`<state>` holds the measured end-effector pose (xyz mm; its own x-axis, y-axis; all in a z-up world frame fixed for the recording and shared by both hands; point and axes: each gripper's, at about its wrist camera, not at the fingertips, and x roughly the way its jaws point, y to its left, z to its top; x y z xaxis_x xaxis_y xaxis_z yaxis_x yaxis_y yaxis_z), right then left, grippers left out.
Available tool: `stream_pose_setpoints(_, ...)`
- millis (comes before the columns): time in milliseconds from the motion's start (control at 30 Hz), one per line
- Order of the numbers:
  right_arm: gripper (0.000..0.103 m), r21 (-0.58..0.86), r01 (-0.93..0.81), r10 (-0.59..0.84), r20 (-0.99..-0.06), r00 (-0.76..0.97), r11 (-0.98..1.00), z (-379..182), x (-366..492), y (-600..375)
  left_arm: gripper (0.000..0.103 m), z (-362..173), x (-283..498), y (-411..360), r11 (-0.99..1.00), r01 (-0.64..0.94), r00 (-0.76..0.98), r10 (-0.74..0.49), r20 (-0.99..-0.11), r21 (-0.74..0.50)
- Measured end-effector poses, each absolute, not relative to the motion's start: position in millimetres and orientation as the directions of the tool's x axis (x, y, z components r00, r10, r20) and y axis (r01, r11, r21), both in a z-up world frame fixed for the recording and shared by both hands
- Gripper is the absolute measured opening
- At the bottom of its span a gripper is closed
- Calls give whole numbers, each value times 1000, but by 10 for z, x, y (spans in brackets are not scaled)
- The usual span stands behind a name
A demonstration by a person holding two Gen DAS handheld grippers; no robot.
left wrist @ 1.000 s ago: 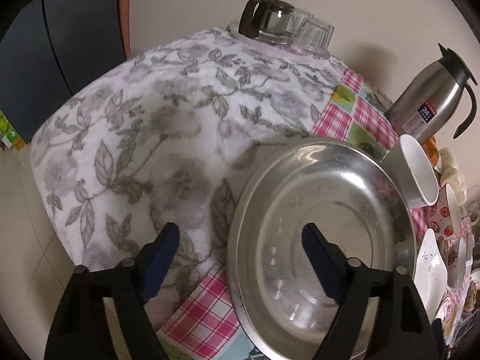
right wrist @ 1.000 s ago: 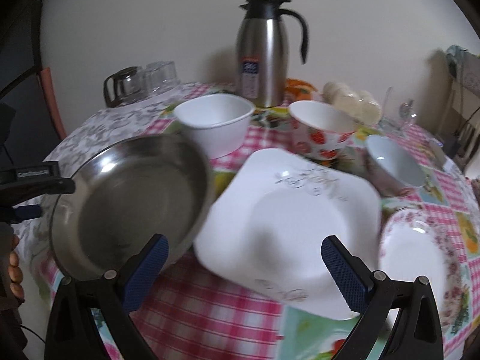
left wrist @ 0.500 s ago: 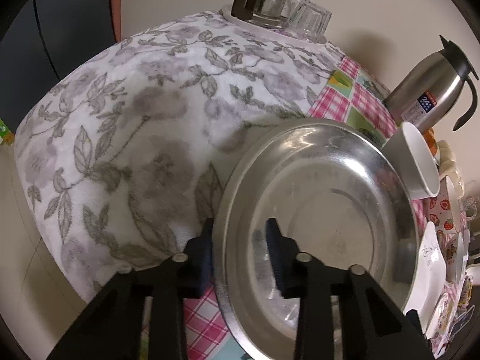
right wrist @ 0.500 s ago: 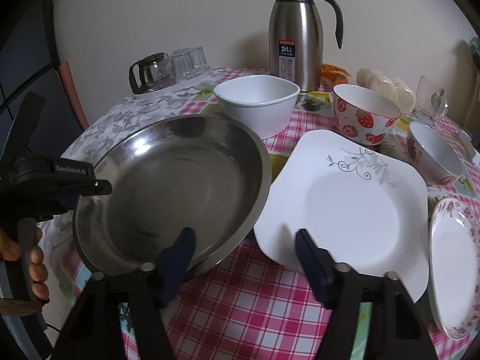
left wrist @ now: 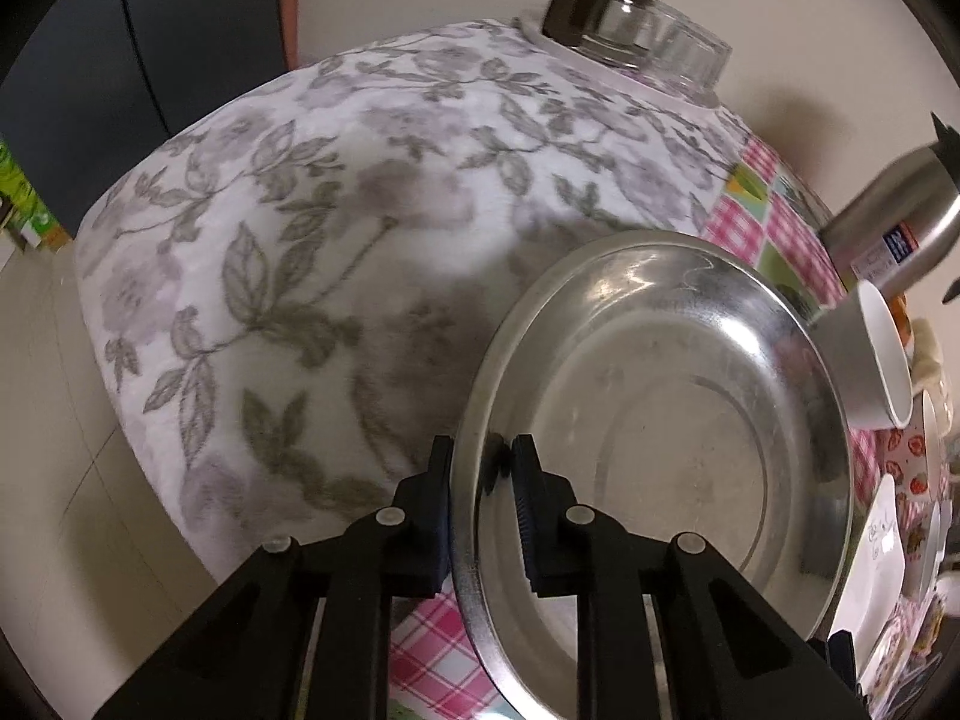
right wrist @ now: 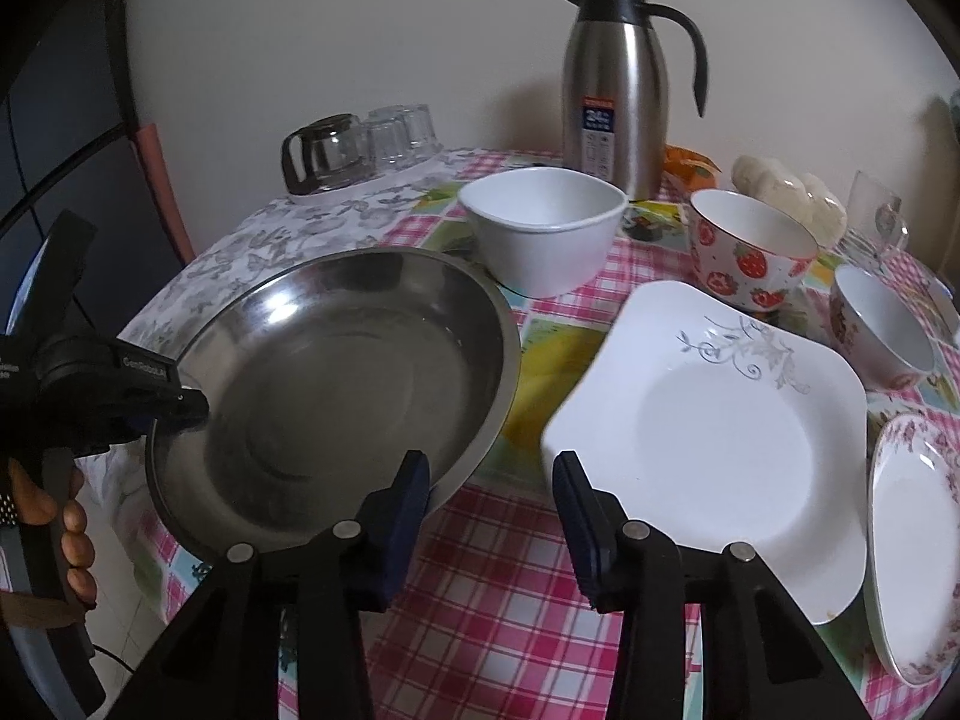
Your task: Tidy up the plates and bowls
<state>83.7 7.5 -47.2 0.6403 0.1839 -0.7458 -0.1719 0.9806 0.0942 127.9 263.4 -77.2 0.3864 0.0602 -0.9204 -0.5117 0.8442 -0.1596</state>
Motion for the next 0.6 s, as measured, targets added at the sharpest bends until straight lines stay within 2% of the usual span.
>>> stream_pose_setpoints(233,44,91,-207,205,-745,635,974,-493,833,182,23,-784,1280,2641,843,-517,378,71,-923,-147)
stream_pose_setpoints(367,38,121,-207,227,-747,625,971,-548,874,166,33,-798,1283,2666,837,-531,367,82,-926,-136)
stream_pose_setpoints(600,33,160,-230,270,-740,616,960,-614,934,166,31,-802,1291,2626,849,-514,377,96,-921,-122)
